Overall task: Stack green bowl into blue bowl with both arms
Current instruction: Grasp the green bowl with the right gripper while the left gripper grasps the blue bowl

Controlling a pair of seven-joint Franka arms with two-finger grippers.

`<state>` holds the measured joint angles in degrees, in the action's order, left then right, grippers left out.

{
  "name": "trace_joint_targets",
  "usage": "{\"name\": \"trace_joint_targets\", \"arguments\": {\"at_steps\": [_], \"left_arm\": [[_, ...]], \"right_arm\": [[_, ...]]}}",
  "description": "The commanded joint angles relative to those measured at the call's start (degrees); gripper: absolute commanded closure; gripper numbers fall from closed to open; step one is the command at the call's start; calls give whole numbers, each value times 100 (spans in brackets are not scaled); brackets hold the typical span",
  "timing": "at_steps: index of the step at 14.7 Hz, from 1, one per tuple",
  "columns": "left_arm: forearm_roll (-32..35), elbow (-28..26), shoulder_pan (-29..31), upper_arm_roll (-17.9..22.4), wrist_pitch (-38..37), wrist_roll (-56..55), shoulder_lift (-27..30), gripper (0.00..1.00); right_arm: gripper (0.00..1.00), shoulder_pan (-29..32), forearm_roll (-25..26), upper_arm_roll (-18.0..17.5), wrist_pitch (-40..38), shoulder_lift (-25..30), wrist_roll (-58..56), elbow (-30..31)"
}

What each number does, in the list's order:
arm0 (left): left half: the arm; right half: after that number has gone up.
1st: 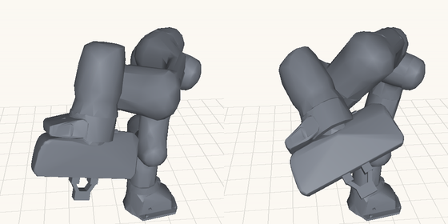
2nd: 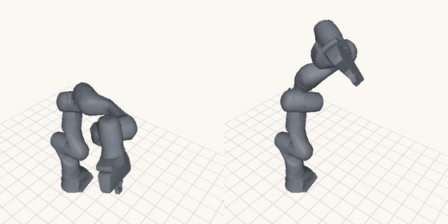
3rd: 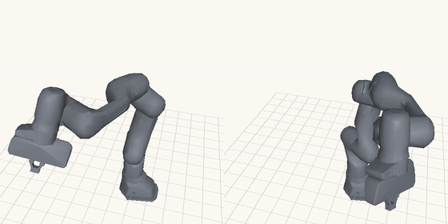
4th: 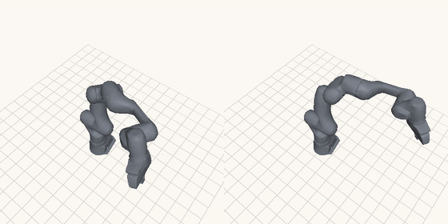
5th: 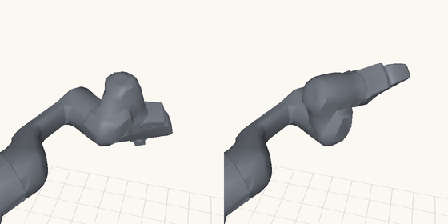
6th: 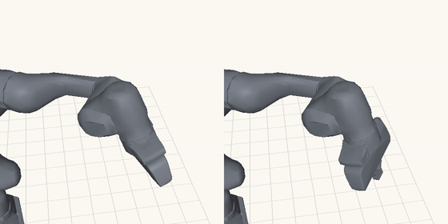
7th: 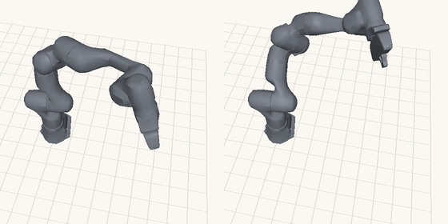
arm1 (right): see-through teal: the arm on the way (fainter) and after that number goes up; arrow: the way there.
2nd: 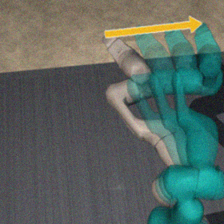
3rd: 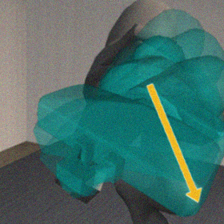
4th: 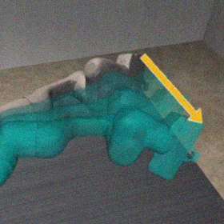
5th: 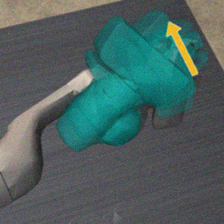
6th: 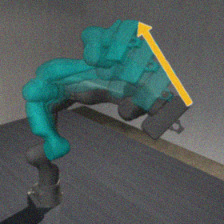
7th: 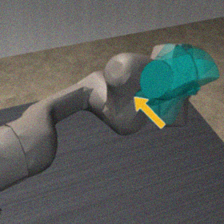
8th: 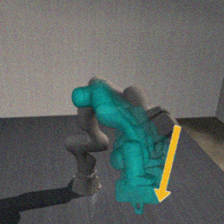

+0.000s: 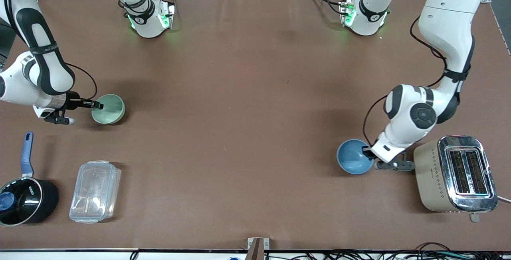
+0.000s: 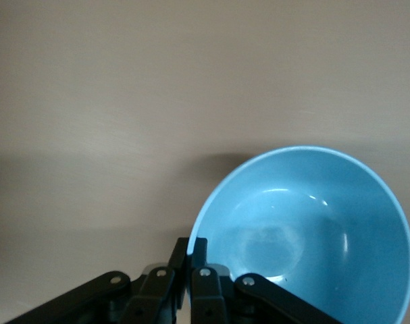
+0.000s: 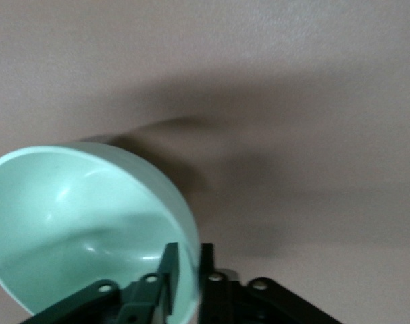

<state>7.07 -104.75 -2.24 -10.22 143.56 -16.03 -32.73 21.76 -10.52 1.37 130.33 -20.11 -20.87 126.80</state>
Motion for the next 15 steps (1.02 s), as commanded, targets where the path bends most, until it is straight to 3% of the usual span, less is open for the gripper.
{"name": "trace_joint_targets", "arguments": {"at_steps": [1,4,7,9,13,15], "left_arm": [[31,375,-205,-462,-600,-1038,65,100],[67,543,-933,-665,-698,-2497,56,100],[119,710,-1786,-657,-681,-3719,-145,100],[119,745,-2339,-596,-489,-4344,-373,100],[382,745,-2772,-595,-48,-5153,-673,100],[471,885,-2930,-604,101,-5462,-813,100]], "right_arm": [[100,101,-134,-85,-217,103,-128,-76],[100,101,-125,-93,-1138,314,-137,-515],[100,-135,-134,-129,-1492,945,20,-630],[100,-548,-134,-129,-1510,1140,493,-639],[100,-1672,-160,-129,-1484,1229,1724,-744],[100,-2138,-492,-120,-1405,1168,2155,-832]]}}
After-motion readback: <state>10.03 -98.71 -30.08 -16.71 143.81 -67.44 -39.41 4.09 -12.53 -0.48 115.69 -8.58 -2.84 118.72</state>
